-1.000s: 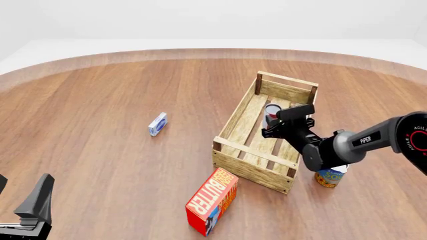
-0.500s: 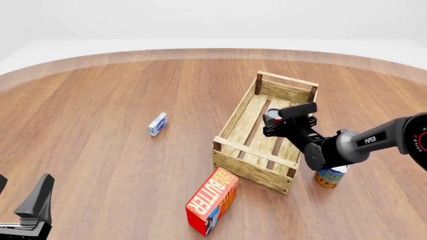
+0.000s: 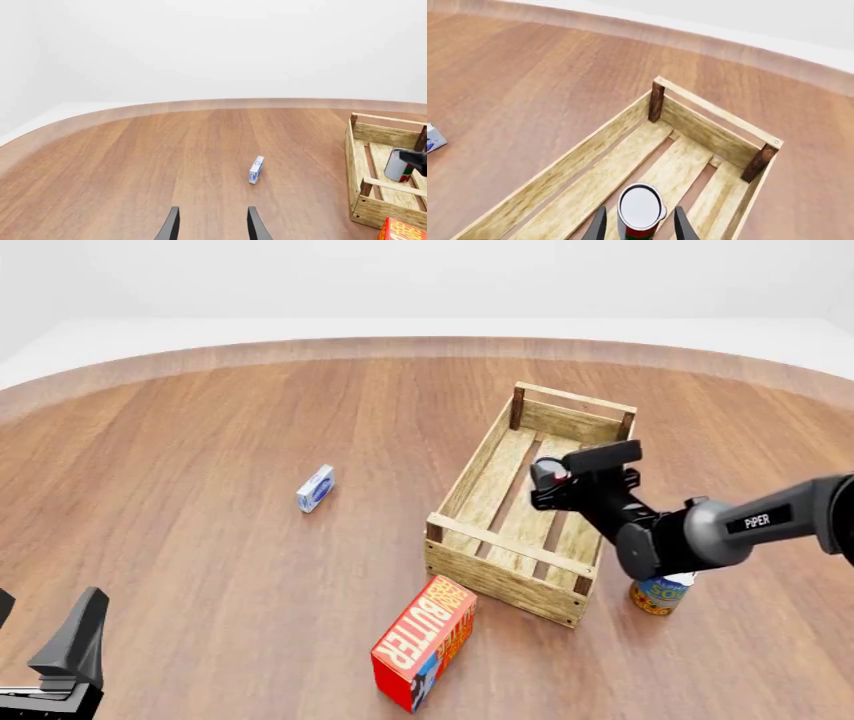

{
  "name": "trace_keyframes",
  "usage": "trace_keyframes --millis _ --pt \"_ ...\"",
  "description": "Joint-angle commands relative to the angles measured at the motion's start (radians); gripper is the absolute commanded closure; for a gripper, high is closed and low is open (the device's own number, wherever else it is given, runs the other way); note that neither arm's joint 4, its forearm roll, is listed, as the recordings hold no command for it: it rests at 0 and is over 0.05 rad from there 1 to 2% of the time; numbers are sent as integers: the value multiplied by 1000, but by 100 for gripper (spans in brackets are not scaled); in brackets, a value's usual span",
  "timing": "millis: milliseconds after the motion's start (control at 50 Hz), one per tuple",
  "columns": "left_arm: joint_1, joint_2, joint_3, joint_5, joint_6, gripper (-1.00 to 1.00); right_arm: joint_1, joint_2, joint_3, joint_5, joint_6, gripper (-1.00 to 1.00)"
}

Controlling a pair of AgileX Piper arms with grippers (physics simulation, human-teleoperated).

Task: Pick up the tomato sauce, and put it in the wooden tray.

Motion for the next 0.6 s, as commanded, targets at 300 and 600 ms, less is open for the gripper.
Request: trace_keyframes --millis 300,600 --pt "0 0 0 0 0 -100 0 -122 69 18 -15 -100" --pt "0 0 0 0 0 -100 -3 -250 134 46 -19 -100"
